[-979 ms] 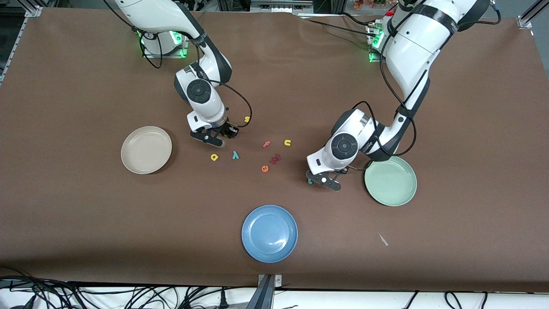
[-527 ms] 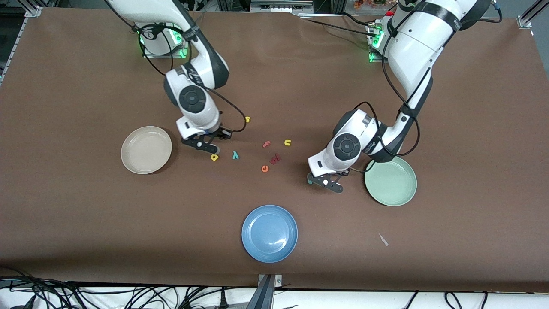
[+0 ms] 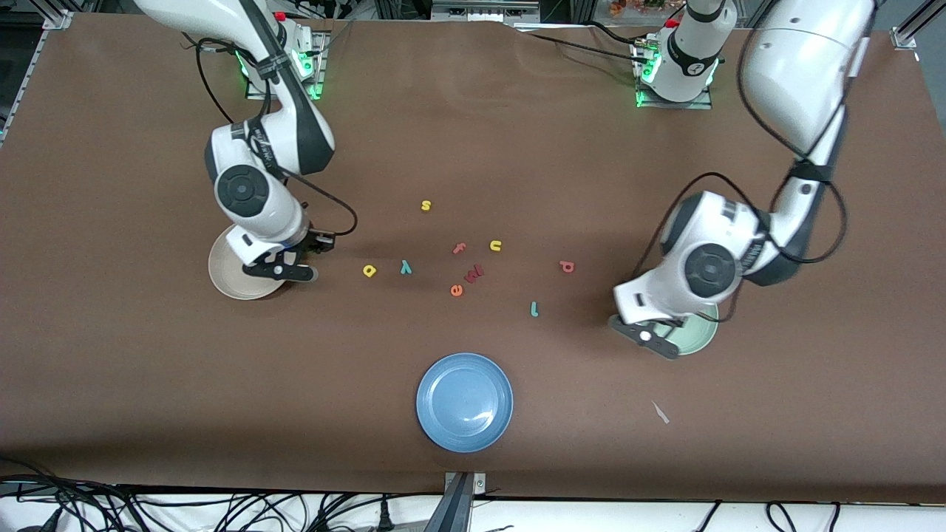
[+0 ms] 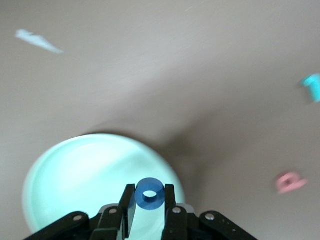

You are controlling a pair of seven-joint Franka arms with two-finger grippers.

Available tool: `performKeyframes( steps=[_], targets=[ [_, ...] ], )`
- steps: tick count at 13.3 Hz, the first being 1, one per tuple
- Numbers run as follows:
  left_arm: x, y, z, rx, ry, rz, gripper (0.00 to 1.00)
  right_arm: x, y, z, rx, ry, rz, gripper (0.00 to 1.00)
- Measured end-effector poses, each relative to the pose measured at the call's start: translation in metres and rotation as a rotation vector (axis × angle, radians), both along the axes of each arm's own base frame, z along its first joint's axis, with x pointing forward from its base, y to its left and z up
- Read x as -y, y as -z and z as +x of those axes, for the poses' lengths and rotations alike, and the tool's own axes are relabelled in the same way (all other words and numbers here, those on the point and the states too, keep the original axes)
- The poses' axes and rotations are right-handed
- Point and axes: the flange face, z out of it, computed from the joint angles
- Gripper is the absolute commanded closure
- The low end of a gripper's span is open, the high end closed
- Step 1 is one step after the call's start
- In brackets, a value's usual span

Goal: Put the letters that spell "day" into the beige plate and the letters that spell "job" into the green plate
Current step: 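Drop the green q on the white plate while the left drops o on green, then grasp the yellow letter with the right gripper while the left grasps pink p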

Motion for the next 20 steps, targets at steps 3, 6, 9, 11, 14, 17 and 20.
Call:
performKeyframes(
  steps=[3, 6, 9, 11, 14, 17, 20],
  targets=[
    [-0.046, 0.023, -0.002, -0.055, 0.058, -0.008, 0.92, 0.047, 0.009, 0.015, 0.0, -0.091, 0.0, 1.0],
    [-0.038, 0.054, -0.012, -0.107, 0.077, -0.014, 0.17, 0.096, 0.039, 0.029, 0.018, -0.161, 0.002, 0.57],
    [-0.038, 0.061, -0.013, -0.117, 0.073, -0.015, 0.0, 0.117, 0.056, 0.033, 0.021, -0.174, 0.015, 0.0],
    [-0.038, 0.06, -0.013, -0.113, 0.048, -0.012, 0.0, 0.103, 0.052, 0.033, 0.008, -0.128, 0.082, 0.0],
    [-0.018, 0.052, -0.017, -0.11, -0.084, -0.004, 0.0, 0.075, 0.031, 0.041, -0.045, -0.036, 0.163, 0.0],
    [0.03, 0.042, -0.029, -0.11, -0.344, 0.017, 0.0, 0.032, 0.022, 0.041, -0.04, 0.126, 0.165, 0.0],
    [0.088, 0.039, -0.048, -0.094, -0.59, 0.063, 0.0, -0.01, 0.026, 0.033, -0.034, 0.277, 0.142, 0.0]
  ],
)
